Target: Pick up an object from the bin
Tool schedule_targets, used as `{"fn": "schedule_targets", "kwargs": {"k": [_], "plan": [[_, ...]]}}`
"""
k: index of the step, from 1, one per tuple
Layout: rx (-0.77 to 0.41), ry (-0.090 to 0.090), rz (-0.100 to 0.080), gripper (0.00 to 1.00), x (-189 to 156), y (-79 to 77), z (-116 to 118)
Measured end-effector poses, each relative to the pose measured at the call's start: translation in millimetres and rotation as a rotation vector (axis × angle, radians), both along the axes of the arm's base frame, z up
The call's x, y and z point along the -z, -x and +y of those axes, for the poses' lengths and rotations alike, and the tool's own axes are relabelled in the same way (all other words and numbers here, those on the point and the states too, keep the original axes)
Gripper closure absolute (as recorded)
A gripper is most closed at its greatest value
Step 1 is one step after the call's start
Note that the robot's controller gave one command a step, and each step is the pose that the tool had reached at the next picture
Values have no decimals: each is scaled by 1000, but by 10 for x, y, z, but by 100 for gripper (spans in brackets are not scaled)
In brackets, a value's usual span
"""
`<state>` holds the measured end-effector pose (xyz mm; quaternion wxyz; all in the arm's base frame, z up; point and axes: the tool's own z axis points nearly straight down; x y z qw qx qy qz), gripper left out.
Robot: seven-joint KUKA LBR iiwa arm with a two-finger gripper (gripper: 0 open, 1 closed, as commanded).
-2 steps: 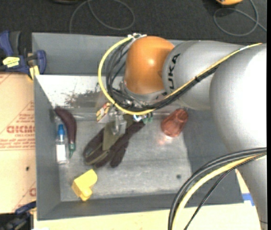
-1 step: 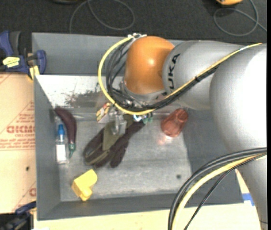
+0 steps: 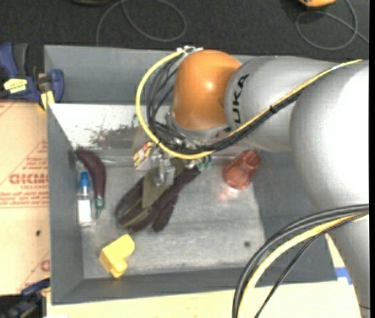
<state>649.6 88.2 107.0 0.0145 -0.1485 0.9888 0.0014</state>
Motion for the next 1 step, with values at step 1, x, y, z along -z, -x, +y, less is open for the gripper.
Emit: {"fn": "schedule_targets", "kwargs": {"k": [1], "plan": [[0, 0, 0, 100, 0, 0, 0]]}}
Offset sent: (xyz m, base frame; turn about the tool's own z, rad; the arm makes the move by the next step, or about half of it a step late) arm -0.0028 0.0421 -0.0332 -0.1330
